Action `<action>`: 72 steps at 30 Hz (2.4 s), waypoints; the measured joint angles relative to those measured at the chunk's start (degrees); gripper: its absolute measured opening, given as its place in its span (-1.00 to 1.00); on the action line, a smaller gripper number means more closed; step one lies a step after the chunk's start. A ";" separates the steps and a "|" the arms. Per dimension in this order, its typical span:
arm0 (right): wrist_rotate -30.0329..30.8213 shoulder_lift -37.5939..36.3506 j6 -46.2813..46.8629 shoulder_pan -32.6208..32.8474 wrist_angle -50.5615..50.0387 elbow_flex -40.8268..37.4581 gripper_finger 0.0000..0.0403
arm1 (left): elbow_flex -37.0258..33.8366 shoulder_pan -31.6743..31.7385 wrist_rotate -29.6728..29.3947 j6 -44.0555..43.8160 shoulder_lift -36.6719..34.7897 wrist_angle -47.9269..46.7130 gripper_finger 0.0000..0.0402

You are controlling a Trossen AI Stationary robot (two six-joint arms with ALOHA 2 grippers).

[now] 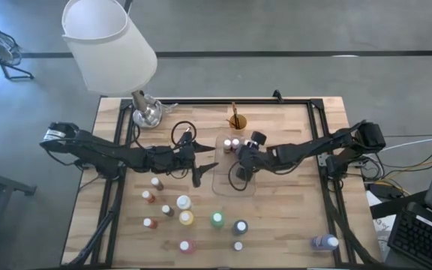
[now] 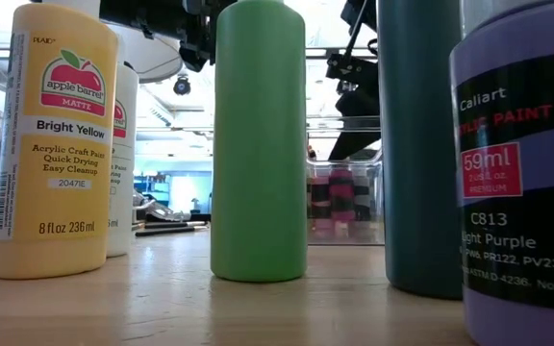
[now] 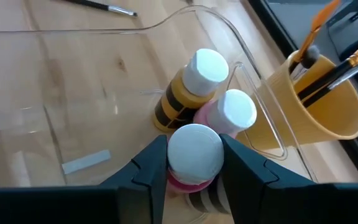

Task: Pick & Place Paint Supplies
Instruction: Put the small purple paint bottle into the transparent bin

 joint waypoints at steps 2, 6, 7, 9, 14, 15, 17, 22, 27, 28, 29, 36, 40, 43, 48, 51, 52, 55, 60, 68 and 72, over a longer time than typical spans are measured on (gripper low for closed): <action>0.11 0.00 -0.17 0.07 0.05 0.00 -0.42 | 0.00 0.00 0.00 0.00 0.00 0.00 0.31; 0.51 0.00 -0.43 0.59 0.12 0.00 -0.44 | 0.00 0.00 0.00 0.00 0.00 -0.01 0.30; 0.74 0.00 -0.43 0.76 0.05 0.00 -0.44 | 0.00 0.00 0.00 0.00 0.00 0.00 0.30; 0.90 0.00 -0.45 1.01 -0.06 0.00 -0.44 | 0.00 0.00 0.00 0.00 0.00 -0.01 0.30; 1.35 -1.27 -0.43 2.28 -0.25 0.02 -0.42 | 0.00 0.00 0.01 0.01 0.00 0.00 0.30; 1.33 -1.78 -0.43 2.50 -0.98 0.16 -0.43 | 0.00 0.00 0.01 0.00 0.00 -0.01 0.30; 1.62 -2.62 -0.43 3.11 -2.31 0.84 -0.44 | 0.00 0.00 0.01 0.00 0.00 0.01 0.30; 7.21 -4.98 -2.24 4.30 -4.76 2.88 -0.44 | 0.00 0.02 0.00 0.00 0.00 0.01 0.30; 7.95 -5.75 -4.15 4.39 -6.41 5.08 -0.44 | 0.00 0.02 0.02 0.00 0.00 0.01 0.30; 8.02 -5.75 -4.22 4.38 -7.17 5.44 -0.44 | 0.00 0.02 0.02 0.00 0.00 0.01 0.30; 8.21 -5.75 -4.23 4.35 -7.90 5.79 -0.44 | 0.00 0.02 0.02 0.00 0.00 0.01 0.30; 8.50 -5.62 -4.20 4.35 -8.16 6.30 -0.44 | 0.00 0.02 0.02 0.00 0.00 0.02 0.30; 8.16 -5.60 -3.95 4.35 -8.25 5.86 -0.44 | 0.00 0.02 0.02 0.00 0.00 0.01 0.30; 8.26 -5.60 -2.96 4.33 -8.56 5.59 -0.44 | 0.00 0.02 0.02 0.00 0.00 0.02 0.30; 8.23 -5.60 -1.35 4.24 -8.65 4.69 -0.44 | 0.00 0.02 0.02 0.00 0.00 0.03 0.30; 7.83 -5.56 -1.17 4.24 -8.19 3.81 -0.44 | 0.00 0.02 0.02 0.00 0.00 0.05 0.30; 7.85 -5.44 -1.18 4.26 -7.34 3.49 -0.44 | 0.00 0.02 0.02 0.00 0.00 0.07 0.30; 7.75 -4.85 -1.34 4.24 -4.50 2.05 -0.43 | 0.00 0.02 0.02 0.00 0.00 0.12 0.30; 7.90 -2.44 -1.58 4.11 -2.00 0.76 -0.44 | 0.00 0.02 0.02 0.00 0.00 0.14 0.30; 9.75 2.91 -1.65 3.96 0.60 0.61 -0.44 | 0.00 0.02 0.04 0.00 0.00 0.14 0.30; 9.72 4.27 -0.29 3.98 0.57 0.54 -0.43 | 0.00 0.02 0.39 -0.02 0.00 0.08 0.30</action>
